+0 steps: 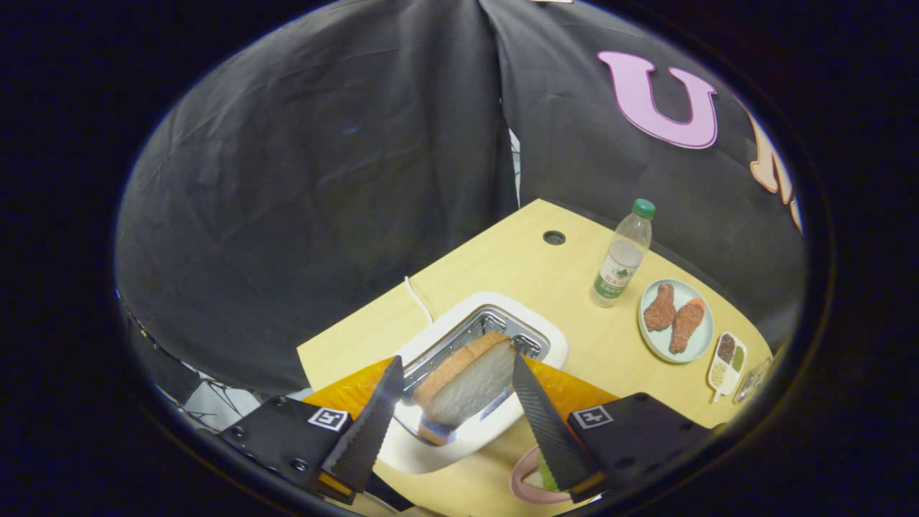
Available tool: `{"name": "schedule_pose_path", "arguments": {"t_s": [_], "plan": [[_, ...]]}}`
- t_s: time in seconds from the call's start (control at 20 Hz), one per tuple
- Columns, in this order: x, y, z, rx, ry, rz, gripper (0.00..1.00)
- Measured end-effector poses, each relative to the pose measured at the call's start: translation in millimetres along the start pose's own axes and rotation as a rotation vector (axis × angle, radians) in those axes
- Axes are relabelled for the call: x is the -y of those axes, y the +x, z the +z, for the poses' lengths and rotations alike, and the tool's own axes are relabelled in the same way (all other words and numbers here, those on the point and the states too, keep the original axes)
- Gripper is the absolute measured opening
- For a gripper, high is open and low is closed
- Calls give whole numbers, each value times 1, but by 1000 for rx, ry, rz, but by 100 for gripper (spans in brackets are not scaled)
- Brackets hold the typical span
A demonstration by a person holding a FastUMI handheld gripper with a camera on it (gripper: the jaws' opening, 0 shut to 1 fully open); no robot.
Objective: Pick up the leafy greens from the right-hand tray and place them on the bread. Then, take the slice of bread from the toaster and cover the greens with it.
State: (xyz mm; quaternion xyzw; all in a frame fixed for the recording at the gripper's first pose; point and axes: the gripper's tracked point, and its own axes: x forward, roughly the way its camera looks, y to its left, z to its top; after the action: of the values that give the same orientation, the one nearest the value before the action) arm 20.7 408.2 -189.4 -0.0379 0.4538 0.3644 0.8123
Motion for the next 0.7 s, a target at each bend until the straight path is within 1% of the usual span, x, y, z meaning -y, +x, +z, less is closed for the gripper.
{"name": "schedule_pose_path", "arguments": {"t_s": [0.2, 0.4, 0.6, 0.65, 0.7], "plan": [[3, 15, -11, -44, 15, -37, 97], [4, 18, -19, -63, -4, -44, 69], [11, 8, -18, -59, -21, -70, 41], [12, 5, -18, -52, -14, -66, 34], [6, 3, -19, -47, 5, -42, 27]]}}
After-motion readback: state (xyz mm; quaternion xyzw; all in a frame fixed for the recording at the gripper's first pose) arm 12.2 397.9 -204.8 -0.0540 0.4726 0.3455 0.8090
